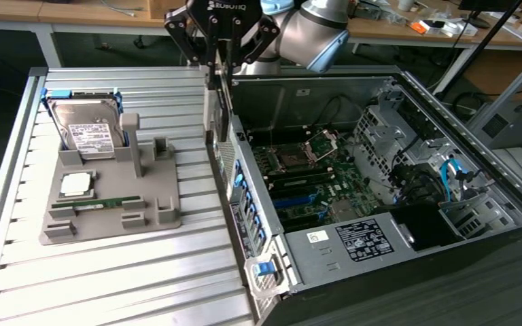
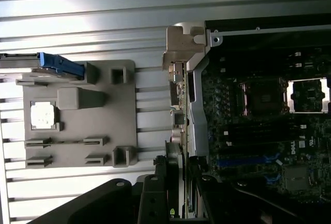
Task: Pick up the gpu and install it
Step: 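Pick up the gpu and move the gpu toward the slot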
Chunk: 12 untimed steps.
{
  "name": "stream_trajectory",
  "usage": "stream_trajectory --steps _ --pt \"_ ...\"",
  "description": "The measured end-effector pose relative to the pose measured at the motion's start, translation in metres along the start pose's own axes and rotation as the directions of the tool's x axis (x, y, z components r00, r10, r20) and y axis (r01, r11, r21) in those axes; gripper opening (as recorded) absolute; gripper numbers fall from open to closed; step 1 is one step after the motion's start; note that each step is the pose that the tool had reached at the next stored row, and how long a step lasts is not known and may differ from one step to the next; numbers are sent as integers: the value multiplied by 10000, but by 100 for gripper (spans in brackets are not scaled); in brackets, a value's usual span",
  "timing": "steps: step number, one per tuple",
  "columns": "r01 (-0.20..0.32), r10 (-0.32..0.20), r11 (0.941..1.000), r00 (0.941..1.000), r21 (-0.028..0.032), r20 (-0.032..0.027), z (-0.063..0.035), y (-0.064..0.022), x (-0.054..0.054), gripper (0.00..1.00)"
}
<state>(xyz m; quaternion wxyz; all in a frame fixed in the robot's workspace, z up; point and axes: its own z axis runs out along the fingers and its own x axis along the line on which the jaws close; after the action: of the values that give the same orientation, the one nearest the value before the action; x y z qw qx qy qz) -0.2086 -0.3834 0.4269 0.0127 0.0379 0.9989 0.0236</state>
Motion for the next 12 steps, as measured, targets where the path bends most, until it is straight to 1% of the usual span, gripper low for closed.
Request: stream_trajectory --steps 12 --pt "-1 1 10000 10000 0 1 3 8 -106 27"
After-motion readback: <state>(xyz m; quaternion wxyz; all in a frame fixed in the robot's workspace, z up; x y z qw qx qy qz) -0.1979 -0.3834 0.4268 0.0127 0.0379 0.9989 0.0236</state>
